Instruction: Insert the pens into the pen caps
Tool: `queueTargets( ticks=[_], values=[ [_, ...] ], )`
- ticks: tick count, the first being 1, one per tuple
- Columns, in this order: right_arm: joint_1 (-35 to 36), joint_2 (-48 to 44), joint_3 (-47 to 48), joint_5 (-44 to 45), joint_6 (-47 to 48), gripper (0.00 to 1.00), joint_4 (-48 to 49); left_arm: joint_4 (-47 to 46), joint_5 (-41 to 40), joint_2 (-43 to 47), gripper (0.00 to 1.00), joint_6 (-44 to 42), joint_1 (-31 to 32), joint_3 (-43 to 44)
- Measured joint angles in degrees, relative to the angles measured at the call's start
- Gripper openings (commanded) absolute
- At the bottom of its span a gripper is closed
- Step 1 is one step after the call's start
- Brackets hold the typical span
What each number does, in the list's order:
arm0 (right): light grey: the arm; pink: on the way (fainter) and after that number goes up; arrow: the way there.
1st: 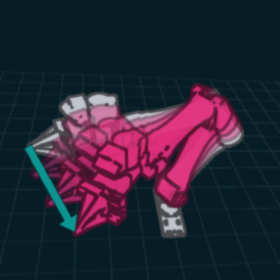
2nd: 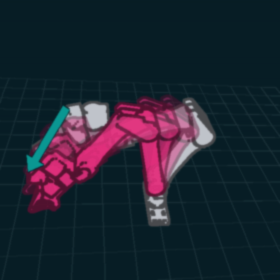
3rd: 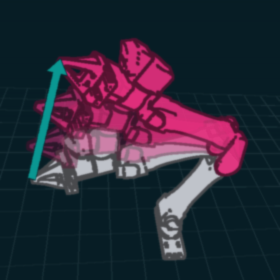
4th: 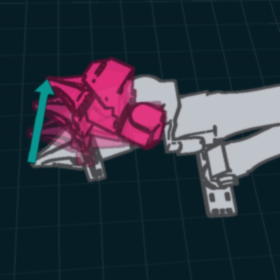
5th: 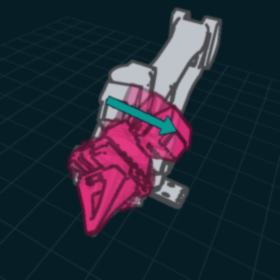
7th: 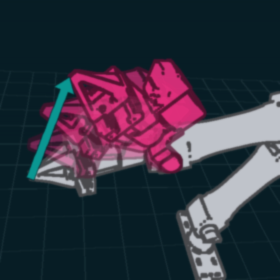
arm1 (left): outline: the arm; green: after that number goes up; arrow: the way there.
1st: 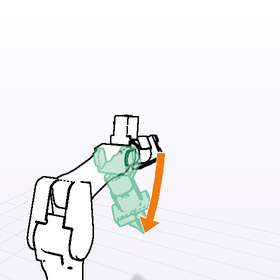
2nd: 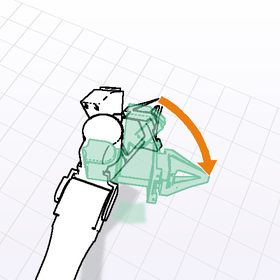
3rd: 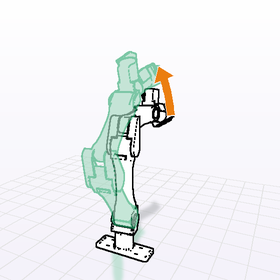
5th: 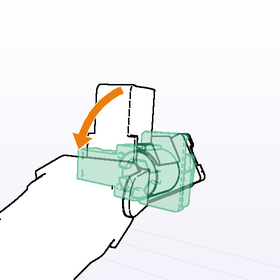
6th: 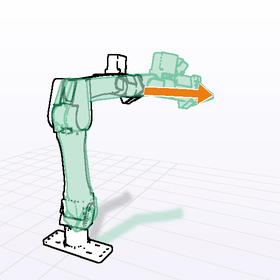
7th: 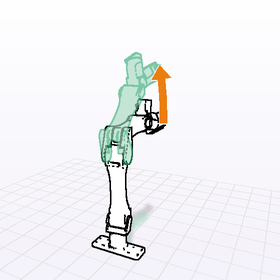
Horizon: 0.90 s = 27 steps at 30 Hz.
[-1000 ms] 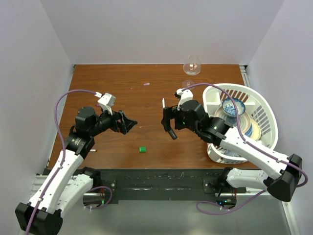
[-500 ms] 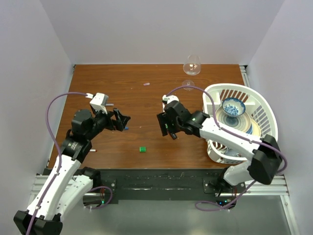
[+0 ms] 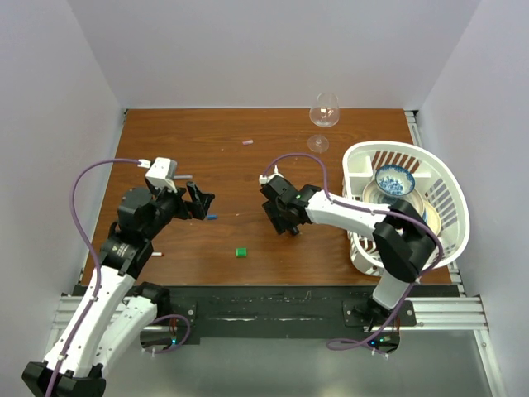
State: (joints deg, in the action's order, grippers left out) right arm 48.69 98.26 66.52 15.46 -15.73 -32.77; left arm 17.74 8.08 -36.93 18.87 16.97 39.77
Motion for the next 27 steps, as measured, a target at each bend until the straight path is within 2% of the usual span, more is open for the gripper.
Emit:
queueTargets(
  ticks=[3, 11, 27],
  values=[
    [-1.27, 0.0, -0.66, -0.66, 0.81, 0.49, 0.39, 0.0, 0.0, -0.13, 0.99, 0.0, 0.0, 0.0],
    [-6.75, -0.07, -3.67, -5.11, 2.08, 0.47, 4.04, 0.0, 0.0, -0.24, 0.99, 0.0, 0.02, 0.0],
    [-6.73, 0.07, -8.5, -10.14, 1.86, 0.35, 8.39, -0.09, 0.22, -1.07, 0.96, 2.47, 0.04, 0.0]
  ],
)
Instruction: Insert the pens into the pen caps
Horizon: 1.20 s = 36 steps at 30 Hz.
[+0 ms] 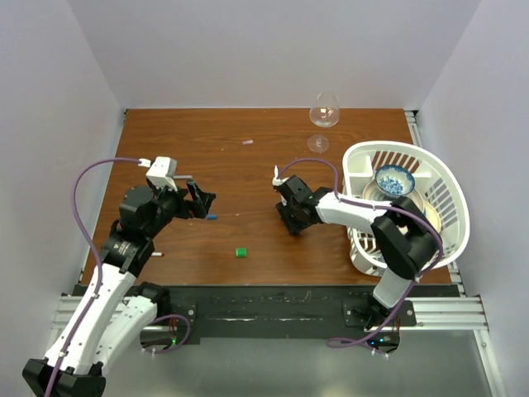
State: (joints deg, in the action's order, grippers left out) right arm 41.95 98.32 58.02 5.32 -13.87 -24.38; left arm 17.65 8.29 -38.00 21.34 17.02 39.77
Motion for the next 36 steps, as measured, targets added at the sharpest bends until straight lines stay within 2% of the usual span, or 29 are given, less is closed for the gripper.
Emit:
queueTargets(
  ticks=[4, 8, 12, 16, 19, 28, 36],
  values=[
    [-0.04, -0.02, -0.2, -0.17, 0.11, 0.23, 0.48, -2.21, 1.75, 0.87, 0.95, 4.13, 0.0, -1.14],
    [-0.04, -0.37, -0.85, -0.37, 0.04, 0.24, 1.55, -3.28, 3.17, 0.44, 0.94, 7.52, 0.0, -2.67],
    [-0.02, -0.87, -1.62, -0.37, -0.22, 0.19, 2.56, -3.45, 3.72, -1.66, 0.92, 10.14, 0.0, -2.75],
    [-0.04, -2.12, -3.04, -0.55, -0.76, 0.16, 4.11, -4.92, 4.57, -3.04, 0.82, 13.2, 0.0, -3.48],
    [0.0, -4.44, -4.61, -2.25, -2.08, 0.15, 4.87, -8.33, 6.14, -4.44, 0.8, 16.13, 0.0, -5.68],
    [1.4, -12.24, -5.05, -6.91, -6.97, 0.13, 9.84, -16.28, 9.25, -14.05, 0.79, 21.18, 1.57, -7.34],
    [5.09, -13.33, -3.43, -9.9, -11.3, 0.12, 12.17, -25.81, 12.02, -19.91, 0.8, 23.26, 4.11, -8.76]
  ],
)
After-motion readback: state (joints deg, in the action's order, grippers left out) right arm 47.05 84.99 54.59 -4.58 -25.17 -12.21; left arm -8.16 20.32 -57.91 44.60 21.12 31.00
